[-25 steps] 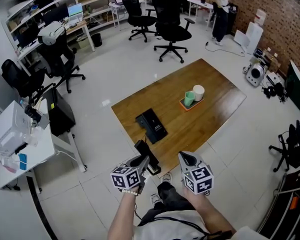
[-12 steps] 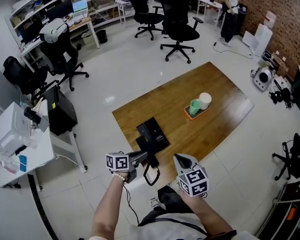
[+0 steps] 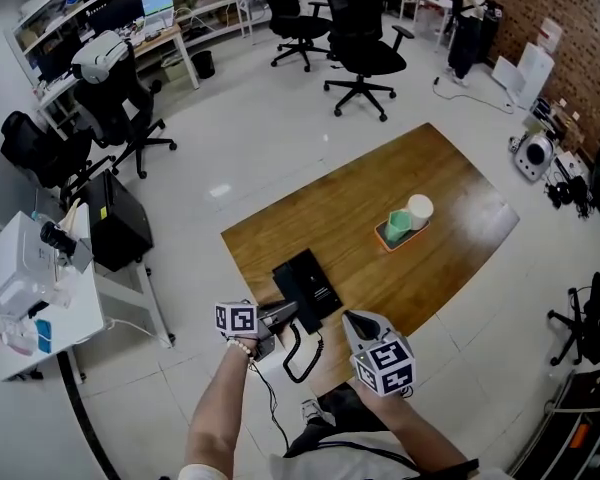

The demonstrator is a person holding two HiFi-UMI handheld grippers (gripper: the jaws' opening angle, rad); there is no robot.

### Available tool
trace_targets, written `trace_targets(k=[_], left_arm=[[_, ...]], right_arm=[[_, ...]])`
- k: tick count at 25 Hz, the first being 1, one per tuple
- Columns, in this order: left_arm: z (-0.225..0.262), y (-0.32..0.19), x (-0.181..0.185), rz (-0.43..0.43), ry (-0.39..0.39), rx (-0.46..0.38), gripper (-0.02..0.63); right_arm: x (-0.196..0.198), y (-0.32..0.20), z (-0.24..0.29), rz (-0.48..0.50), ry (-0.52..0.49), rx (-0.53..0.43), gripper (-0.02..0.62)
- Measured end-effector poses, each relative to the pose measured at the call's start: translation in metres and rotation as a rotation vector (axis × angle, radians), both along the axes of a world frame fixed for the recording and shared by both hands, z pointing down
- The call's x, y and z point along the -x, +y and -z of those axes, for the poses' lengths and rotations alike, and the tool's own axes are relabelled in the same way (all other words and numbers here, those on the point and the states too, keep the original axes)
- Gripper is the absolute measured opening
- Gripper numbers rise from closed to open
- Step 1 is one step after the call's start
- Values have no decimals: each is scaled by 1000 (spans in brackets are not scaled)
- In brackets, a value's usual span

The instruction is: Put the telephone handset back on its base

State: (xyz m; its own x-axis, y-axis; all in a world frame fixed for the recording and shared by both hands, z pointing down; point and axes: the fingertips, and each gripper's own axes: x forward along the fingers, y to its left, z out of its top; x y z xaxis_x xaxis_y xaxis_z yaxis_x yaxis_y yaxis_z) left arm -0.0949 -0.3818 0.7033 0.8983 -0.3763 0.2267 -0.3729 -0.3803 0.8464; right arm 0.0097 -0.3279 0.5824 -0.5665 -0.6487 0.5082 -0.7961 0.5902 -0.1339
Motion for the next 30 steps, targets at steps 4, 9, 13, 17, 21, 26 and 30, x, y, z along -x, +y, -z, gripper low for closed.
trace_targets(k=[4,9,13,17,21,26,30], left_arm=[[-10,-10,1,9,34,30,74],[-22,-19,5,21,62,66,74],[-24,-21,9,39,108,82,74],[-26,-18,2,6,104,81,74],[-32,-20,1,1,91,97,74],[-39,-23,4,12,65,131,75],[-53,-22,11,40,-49,193,160]], right_arm=[[-4,-10,-9,-3,-1,24,0],[-8,-24,-15,-15,-28,50,0],[-6,-29,-18,-12,-27,58,0],[-4,-31,-22,-4,-24,71,0],[0,-33,-24,2,-28,79,0],[1,-33,-27,5,-27,87,0],[1,-28,-27,9,-23,90,0]])
